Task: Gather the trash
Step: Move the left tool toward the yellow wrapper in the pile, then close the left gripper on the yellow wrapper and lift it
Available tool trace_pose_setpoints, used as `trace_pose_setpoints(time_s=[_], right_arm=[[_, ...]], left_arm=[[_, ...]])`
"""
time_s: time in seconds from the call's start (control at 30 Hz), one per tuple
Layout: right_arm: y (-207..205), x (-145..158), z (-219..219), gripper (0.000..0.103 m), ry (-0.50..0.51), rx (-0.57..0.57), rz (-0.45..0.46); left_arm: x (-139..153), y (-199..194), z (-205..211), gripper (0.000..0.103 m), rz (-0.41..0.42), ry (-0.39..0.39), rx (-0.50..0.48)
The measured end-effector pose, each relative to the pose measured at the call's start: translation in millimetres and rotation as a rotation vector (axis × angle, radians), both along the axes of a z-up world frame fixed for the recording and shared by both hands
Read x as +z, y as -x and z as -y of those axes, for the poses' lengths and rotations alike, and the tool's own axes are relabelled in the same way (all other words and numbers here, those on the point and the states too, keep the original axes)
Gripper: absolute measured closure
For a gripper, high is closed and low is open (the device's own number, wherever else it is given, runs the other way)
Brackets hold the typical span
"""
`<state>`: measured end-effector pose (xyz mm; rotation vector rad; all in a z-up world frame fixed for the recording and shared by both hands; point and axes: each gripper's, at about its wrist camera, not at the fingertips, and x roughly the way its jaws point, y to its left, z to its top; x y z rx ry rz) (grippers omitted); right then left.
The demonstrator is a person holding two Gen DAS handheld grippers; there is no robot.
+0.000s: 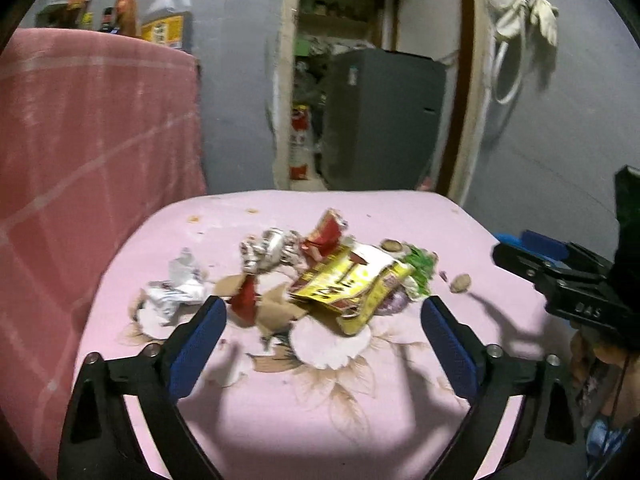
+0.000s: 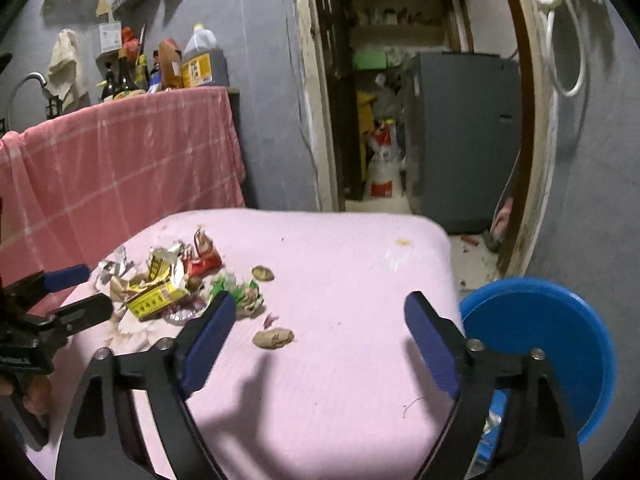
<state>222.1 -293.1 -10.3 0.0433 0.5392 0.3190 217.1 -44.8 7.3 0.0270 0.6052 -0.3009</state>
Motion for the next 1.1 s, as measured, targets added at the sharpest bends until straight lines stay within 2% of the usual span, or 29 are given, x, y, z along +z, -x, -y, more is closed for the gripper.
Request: trace_pose_setpoints(time_s=[0.07, 0.13, 0.3, 0.37, 0.43, 0.53, 0.77, 1.0, 1.1], right_arm=[[-0.6, -2.4, -1.1, 0.027, 0.001, 0.018, -0.018], [-2.0, -5.5, -5.4, 0.029, 0.014, 0.041, -0.039], [-6.3, -12.1, -17.7, 0.038, 0.057, 0.093, -0.075], [-8.2, -14.7, -23.8, 0.048, 0.084, 0.113, -0.09], [-10.4, -19.0, -31.7, 0.053, 0.116, 0.137, -0.11], [-12.9, -25.0, -37.9, 0.054, 0.144, 0.154, -0.132], [-14.2, -25.9, -34.0, 0.054, 0.123, 0.158, -0.14], [-14.4, -26.3, -34.6, 0.054, 0.111, 0.16, -0.146], [-16.5, -26.2, -34.2, 0.053, 0.102, 0.164, -0.154]], left_arm=[[-2.7, -5.0, 4.1, 0.027, -0.021, -0.004, -0.026], [-5.7, -11.6, 7.5, 0.034, -0.048, -0.005, -0.049], [-10.7, -24.2, 7.3, 0.045, -0.097, 0.014, -0.058], [-11.3, -28.9, 6.9, 0.048, -0.109, 0.023, -0.056], [-11.7, -31.8, 6.5, 0.05, -0.117, 0.027, -0.053], [-10.3, -32.5, 6.6, 0.05, -0.113, 0.026, -0.052], [-6.1, -33.9, 8.8, 0.05, -0.076, 0.003, -0.049], [-11.0, -59.9, 8.9, 0.046, -0.143, 0.004, -0.094], [-11.1, -68.5, 7.0, 0.04, -0.15, 0.009, -0.115]])
